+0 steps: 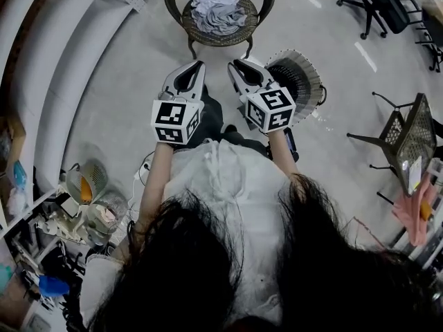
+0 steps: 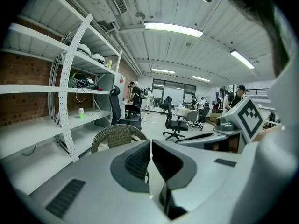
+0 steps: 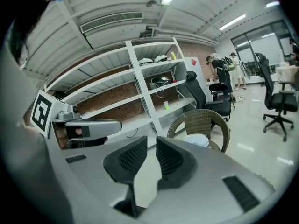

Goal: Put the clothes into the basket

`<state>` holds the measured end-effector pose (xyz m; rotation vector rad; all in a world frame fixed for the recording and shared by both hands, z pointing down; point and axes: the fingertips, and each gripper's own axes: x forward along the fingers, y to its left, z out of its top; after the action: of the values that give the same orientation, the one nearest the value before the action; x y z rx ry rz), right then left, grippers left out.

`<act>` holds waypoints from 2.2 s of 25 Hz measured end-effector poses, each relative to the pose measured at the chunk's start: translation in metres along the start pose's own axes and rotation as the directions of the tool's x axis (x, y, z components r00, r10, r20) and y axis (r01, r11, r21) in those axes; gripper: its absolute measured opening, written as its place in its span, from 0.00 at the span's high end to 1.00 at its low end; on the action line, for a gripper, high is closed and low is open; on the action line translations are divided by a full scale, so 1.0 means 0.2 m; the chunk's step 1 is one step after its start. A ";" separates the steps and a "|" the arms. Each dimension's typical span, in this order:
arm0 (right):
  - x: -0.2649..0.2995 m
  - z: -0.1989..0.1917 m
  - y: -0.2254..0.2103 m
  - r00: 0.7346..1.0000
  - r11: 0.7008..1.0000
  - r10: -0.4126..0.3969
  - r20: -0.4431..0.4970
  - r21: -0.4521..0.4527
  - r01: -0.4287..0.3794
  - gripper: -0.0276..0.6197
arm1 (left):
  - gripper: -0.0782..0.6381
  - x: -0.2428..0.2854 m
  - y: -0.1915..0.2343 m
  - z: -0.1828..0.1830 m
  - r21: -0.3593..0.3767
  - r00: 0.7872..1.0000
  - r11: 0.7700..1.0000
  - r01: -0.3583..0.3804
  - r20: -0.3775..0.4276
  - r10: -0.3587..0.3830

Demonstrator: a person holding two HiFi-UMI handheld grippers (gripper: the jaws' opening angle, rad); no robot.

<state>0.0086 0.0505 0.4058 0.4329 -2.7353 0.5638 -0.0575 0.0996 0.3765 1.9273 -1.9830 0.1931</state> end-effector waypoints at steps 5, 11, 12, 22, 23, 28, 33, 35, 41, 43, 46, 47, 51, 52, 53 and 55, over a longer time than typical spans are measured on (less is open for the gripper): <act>0.27 0.02 -0.10 0.998 0.999 -0.029 -0.049 0.026 0.030 0.85 | 0.86 0.16 0.28 0.01 -0.028 1.000 1.000 0.004 -0.029 -0.005; 0.56 0.05 -0.22 0.992 0.996 -0.072 -0.107 0.047 0.077 0.85 | 0.86 0.33 0.56 -0.02 -0.062 0.997 0.998 0.027 -0.072 -0.032; 0.61 0.04 -0.24 0.990 0.995 -0.081 -0.119 0.046 0.087 0.85 | 0.86 0.36 0.61 -0.02 -0.067 0.996 0.997 0.034 -0.078 -0.039; 0.89 0.04 -0.53 0.959 0.982 -0.184 -0.215 0.007 0.190 0.85 | 0.86 0.70 0.93 -0.04 -0.044 0.989 0.995 0.086 -0.116 -0.091; 0.90 0.05 -0.56 0.956 0.981 -0.188 -0.224 -0.001 0.193 0.85 | 0.86 0.72 0.95 -0.04 -0.055 0.990 0.995 0.082 -0.113 -0.088; 0.95 0.06 -0.73 0.946 0.983 -0.185 -0.265 -0.048 0.179 0.85 | 0.86 0.85 0.97 -0.05 -0.084 0.991 0.994 0.074 -0.108 -0.083; 1.14 0.04 -0.95 0.929 0.984 -0.175 -0.325 -0.096 0.151 0.85 | 0.86 1.01 1.02 -0.08 -0.089 0.991 0.994 0.057 -0.116 -0.067; 1.26 0.03 -1.05 0.923 0.987 -0.159 -0.350 -0.082 0.139 0.83 | 0.86 1.09 1.05 -0.10 -0.088 0.991 0.995 0.043 -0.126 -0.054; 1.62 -0.09 -1.28 0.891 0.996 -0.083 -0.446 -0.015 0.085 0.62 | 0.86 1.29 1.15 -0.18 -0.123 0.986 0.992 -0.014 -0.168 -0.007; 1.73 -0.16 -1.36 0.872 0.997 -0.067 -0.484 -0.007 0.072 0.60 | 0.86 1.37 1.19 -0.22 -0.135 0.983 0.990 -0.032 -0.183 0.007; 1.90 -0.28 -1.46 0.839 0.998 -0.053 -0.542 -0.013 0.055 0.58 | 0.86 1.49 1.26 -0.28 -0.155 0.978 0.986 -0.058 -0.205 0.025; 1.95 -0.32 -1.49 0.829 0.999 -0.052 -0.557 -0.017 0.051 0.58 | 0.86 1.52 1.28 -0.31 -0.161 0.976 0.985 -0.065 -0.214 0.030; 2.14 -0.44 -1.57 0.799 0.999 -0.051 -0.599 -0.033 0.039 0.56 | 0.86 1.66 1.36 -0.39 -0.187 0.970 0.979 -0.077 -0.241 0.030; 2.19 -0.47 -1.59 0.792 0.998 -0.055 -0.608 -0.041 0.038 0.55 | 0.86 1.69 1.37 -0.41 -0.194 0.968 0.978 -0.077 -0.248 0.027; 2.23 -0.51 -1.61 0.782 0.998 -0.062 -0.620 -0.052 0.038 0.54 | 0.86 1.72 1.39 -0.44 -0.198 0.966 0.977 -0.078 -0.256 0.025; 2.31 -0.58 -1.65 0.759 0.995 -0.086 -0.645 -0.088 0.038 0.53 | 0.86 1.76 1.43 -0.50 -0.200 0.961 0.977 -0.079 -0.276 0.021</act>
<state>-0.2650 -0.2947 0.7818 0.2432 -2.0498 0.4825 -0.3218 -0.1798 0.6361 1.6243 -1.7931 0.2386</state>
